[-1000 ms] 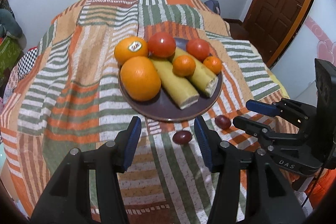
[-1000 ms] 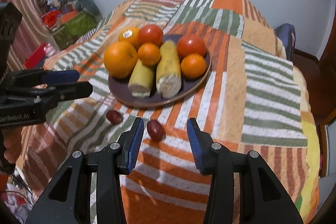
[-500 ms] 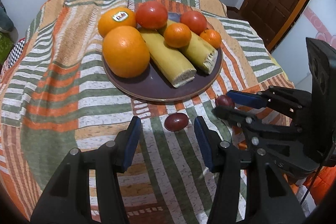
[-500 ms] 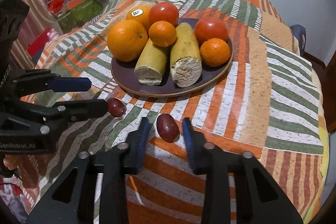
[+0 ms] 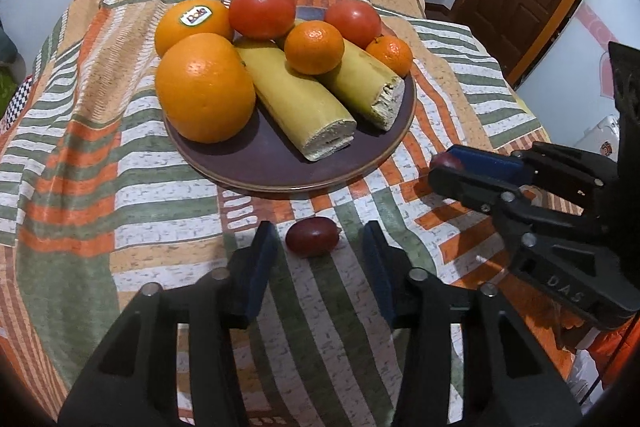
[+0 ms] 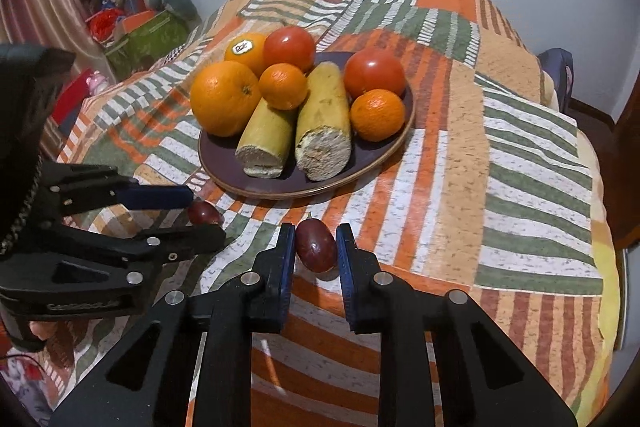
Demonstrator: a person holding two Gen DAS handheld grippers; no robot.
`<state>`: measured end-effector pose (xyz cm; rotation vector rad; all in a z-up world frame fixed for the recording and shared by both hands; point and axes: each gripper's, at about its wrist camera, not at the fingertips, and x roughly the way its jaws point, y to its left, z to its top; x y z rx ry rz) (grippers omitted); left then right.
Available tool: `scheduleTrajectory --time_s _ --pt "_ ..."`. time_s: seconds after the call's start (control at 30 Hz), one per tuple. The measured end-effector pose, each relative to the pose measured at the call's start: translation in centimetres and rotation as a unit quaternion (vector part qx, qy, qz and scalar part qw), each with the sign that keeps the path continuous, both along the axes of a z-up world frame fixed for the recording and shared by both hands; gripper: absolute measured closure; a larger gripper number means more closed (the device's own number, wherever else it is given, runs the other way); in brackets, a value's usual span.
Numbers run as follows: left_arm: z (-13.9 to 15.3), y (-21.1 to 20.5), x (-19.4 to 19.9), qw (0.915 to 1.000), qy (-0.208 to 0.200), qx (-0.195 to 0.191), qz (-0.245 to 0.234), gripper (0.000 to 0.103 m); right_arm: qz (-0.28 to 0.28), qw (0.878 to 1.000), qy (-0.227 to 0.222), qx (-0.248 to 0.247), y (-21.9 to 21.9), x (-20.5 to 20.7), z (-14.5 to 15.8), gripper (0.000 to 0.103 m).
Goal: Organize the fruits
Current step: 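Close the right tool on a dark red grape while the left tool grasps another grape, then carry both grapes to the rim of the plate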
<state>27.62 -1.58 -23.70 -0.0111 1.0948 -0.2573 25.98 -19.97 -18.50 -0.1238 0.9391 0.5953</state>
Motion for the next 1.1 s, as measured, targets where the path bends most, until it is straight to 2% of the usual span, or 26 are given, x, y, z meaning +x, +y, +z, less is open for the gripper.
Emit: scheduleTrajectory --time_s 0.17,0.33,0.73,1.1 --pt "-0.3 0.1 0.1 1.0000 -0.002 0.006 0.007 0.074 -0.004 1.000 -0.001 0.005 -0.1 0.1 0.2 0.084" --pt "0.0 0.5 -0.1 0.9999 -0.002 -0.002 0.010 0.074 -0.003 1.000 -0.002 0.008 0.0 0.0 0.4 0.084" --pt "2.7 2.2 0.2 0.9985 -0.044 -0.006 0.031 0.074 0.008 1.000 -0.017 0.014 1.6 0.6 1.3 0.084" --pt "2.0 3.2 2.0 0.9982 -0.042 -0.012 0.039 0.074 0.020 1.000 -0.012 0.010 3.5 1.5 0.3 0.084"
